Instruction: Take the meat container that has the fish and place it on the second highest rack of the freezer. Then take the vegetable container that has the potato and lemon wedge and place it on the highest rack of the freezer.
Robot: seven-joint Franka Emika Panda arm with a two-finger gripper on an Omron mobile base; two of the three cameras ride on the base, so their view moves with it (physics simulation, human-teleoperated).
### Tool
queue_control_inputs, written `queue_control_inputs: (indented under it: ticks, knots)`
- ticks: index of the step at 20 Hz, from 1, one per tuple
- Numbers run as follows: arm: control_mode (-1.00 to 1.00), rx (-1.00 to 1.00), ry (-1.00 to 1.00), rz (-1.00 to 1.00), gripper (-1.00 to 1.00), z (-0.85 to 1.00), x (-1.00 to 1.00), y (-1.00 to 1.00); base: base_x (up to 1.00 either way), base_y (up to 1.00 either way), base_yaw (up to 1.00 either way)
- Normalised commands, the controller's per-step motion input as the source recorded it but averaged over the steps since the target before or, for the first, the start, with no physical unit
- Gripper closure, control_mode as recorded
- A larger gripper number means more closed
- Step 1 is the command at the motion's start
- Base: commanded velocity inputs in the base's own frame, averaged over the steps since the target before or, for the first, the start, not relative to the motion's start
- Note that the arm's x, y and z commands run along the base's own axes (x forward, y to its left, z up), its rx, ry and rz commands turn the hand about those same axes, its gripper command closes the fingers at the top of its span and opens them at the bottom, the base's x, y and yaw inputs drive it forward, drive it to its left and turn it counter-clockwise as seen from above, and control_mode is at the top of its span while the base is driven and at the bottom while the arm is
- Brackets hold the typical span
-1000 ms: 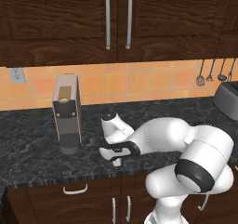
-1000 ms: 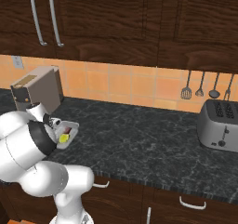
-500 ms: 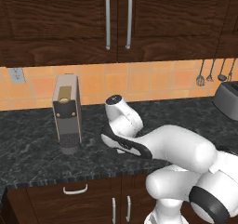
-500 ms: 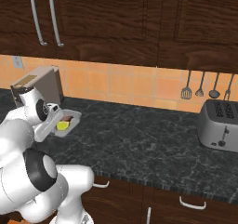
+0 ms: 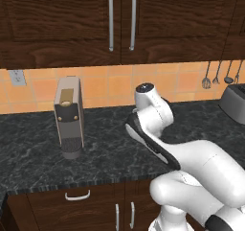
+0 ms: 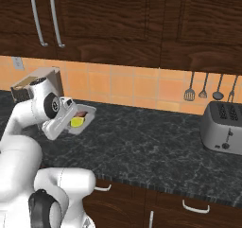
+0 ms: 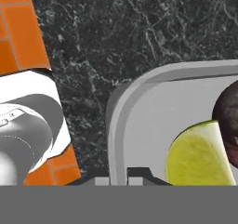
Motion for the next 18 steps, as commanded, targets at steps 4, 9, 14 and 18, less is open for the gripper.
queue_control_inputs:
  ticks: [4, 9, 14, 18]
  knots:
    - [-1.00, 0.00, 0.00, 0.00, 1.00, 0.57, -0.46, -1.00, 0.00, 0.00, 0.00]
    - [-1.00, 0.00, -0.01, 0.01, 1.00, 0.51, -0.53, -0.85, 0.00, 0.00, 0.00]
    - [-1.00, 0.00, 0.00, 0.01, 1.00, 0.56, -0.58, -0.40, 0.00, 0.00, 0.00]
    - [-1.00, 0.04, -0.01, 0.08, 1.00, 0.41, -0.33, -0.09, 0.00, 0.00, 0.00]
